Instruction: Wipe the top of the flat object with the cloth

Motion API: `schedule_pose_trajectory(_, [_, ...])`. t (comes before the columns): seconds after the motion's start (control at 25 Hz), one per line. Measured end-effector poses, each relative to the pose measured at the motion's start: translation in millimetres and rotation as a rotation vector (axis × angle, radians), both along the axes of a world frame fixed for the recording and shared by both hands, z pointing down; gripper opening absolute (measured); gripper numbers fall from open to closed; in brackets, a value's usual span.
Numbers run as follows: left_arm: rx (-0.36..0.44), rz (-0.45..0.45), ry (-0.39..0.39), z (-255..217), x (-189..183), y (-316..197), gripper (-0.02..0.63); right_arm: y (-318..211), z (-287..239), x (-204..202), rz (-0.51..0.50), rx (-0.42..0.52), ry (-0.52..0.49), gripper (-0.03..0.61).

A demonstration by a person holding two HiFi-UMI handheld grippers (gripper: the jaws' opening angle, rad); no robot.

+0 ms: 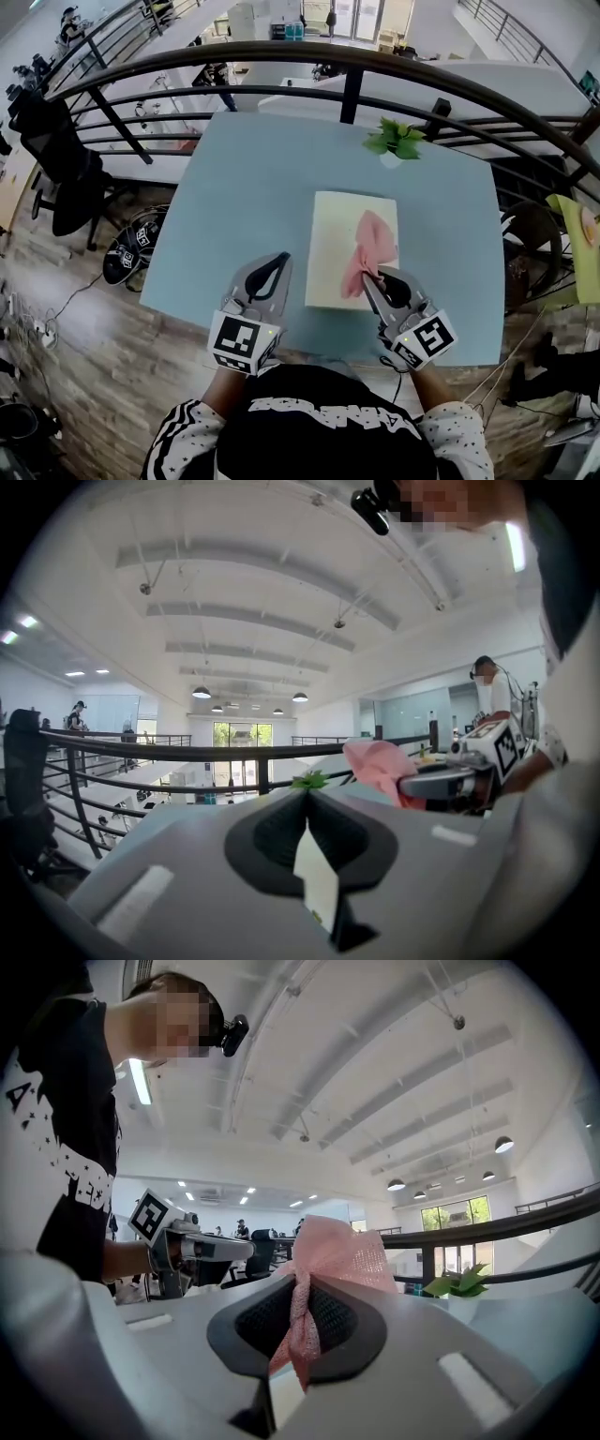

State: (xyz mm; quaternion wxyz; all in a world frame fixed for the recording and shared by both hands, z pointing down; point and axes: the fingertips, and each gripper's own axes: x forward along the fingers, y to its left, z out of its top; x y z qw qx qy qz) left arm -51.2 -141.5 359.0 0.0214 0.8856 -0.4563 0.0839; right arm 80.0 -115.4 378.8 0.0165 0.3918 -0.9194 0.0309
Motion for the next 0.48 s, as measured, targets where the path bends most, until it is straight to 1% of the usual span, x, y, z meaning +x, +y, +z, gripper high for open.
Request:
schedule_pose_trajectory(0.12, [-0.005,-0.043,-0.01,1,10,0,0.0,-5,4,13,-0.035,-0.003,0.002,0.023])
schedule_pose_trajectory(0.48, [-0.009,-0.159,-0.032,8,24,13,0.0,-18,15,41,-0.121,0.002,0.01,0.023])
